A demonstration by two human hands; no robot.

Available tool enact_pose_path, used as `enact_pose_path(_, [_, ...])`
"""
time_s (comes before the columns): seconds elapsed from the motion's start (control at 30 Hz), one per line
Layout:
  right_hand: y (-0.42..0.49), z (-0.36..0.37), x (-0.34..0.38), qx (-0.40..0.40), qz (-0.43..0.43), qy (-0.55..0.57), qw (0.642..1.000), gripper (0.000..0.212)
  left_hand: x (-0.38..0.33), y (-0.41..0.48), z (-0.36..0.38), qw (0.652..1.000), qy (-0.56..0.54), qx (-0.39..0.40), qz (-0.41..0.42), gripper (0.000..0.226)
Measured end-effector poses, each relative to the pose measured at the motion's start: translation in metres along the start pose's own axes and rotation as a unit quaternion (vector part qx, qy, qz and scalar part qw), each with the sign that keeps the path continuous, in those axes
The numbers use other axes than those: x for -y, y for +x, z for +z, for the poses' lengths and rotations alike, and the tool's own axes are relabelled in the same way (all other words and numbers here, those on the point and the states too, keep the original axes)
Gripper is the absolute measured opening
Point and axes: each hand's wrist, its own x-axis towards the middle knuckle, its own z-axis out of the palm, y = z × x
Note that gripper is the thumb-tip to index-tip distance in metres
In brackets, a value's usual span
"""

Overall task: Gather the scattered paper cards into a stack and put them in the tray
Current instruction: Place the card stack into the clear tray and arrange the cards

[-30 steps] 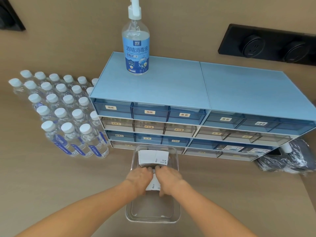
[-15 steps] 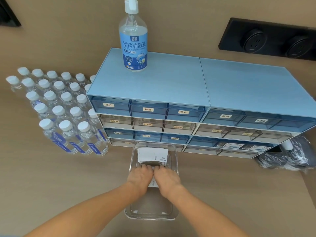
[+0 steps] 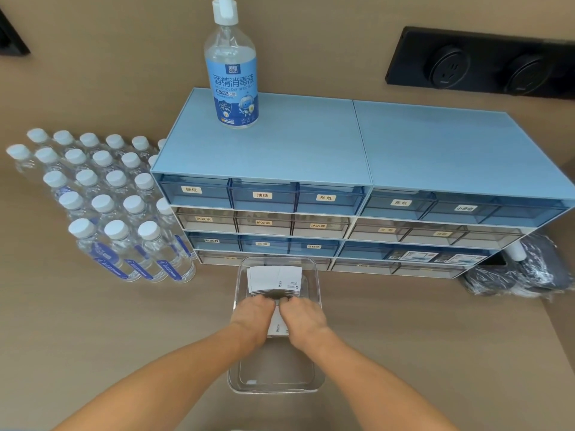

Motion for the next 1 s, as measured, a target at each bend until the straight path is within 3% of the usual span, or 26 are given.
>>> enact_pose_path(0.17, [0.001,-0.005,0.004,0.018,0.016,-0.005,1.0,0.059,-0.005,-0.001,-0.007,0.999,0.002,0.03,-0.023,0.062])
enact_pose_path(0.27, [-0.004,-0.023,0.004,0.079,0.028,0.028,0.996,0.075,-0.006,-0.008,-0.035,0.996,-0.007,0.091,-0.002,0.077])
enact_pose_path(0.3, [-0.008,-0.033,0.002,0.097,0.026,0.048,0.994,0.07,-0.002,-0.013,-0.05,0.994,-0.034,0.108,-0.009,0.073])
enact_pose_path(0.4, [-0.023,-0.065,-0.017,0.088,0.022,0.125,0.988,0.029,0.025,-0.036,-0.098,0.976,-0.189,0.097,-0.053,0.039])
enact_pose_path(0.47, [-0.033,-0.081,-0.036,0.068,0.042,0.194,0.978,0.017,0.047,-0.05,-0.112,0.922,-0.371,0.074,-0.083,0.02])
enact_pose_path(0.53, [-0.041,-0.088,-0.047,0.07,0.077,0.299,0.949,0.018,0.055,-0.066,-0.112,0.795,-0.587,0.081,-0.13,0.026])
enact_pose_path(0.57, [-0.045,-0.088,-0.048,0.075,0.094,0.348,0.93,0.018,0.054,-0.072,-0.107,0.747,-0.644,0.081,-0.144,0.032])
enact_pose_path(0.63, [-0.049,-0.081,-0.044,0.067,0.103,0.376,0.919,0.026,0.048,-0.079,-0.086,0.72,-0.667,0.084,-0.17,0.039])
enact_pose_path(0.8, [-0.044,-0.047,-0.019,-0.054,-0.014,0.16,0.986,0.027,0.018,-0.095,-0.026,0.724,-0.646,0.215,-0.107,0.01])
enact_pose_path(0.87, [-0.037,-0.034,-0.007,-0.048,-0.061,0.083,0.994,0.044,0.006,-0.093,-0.009,0.776,-0.591,0.207,-0.084,0.007])
enact_pose_path(0.93, [-0.03,-0.026,0.003,-0.024,-0.082,0.017,0.996,0.058,-0.001,-0.085,0.001,0.846,-0.508,0.145,-0.071,0.019])
enact_pose_path(1.0, [-0.022,-0.019,0.007,-0.01,-0.084,-0.025,0.996,0.064,-0.002,-0.077,0.005,0.889,-0.442,0.099,-0.067,0.021])
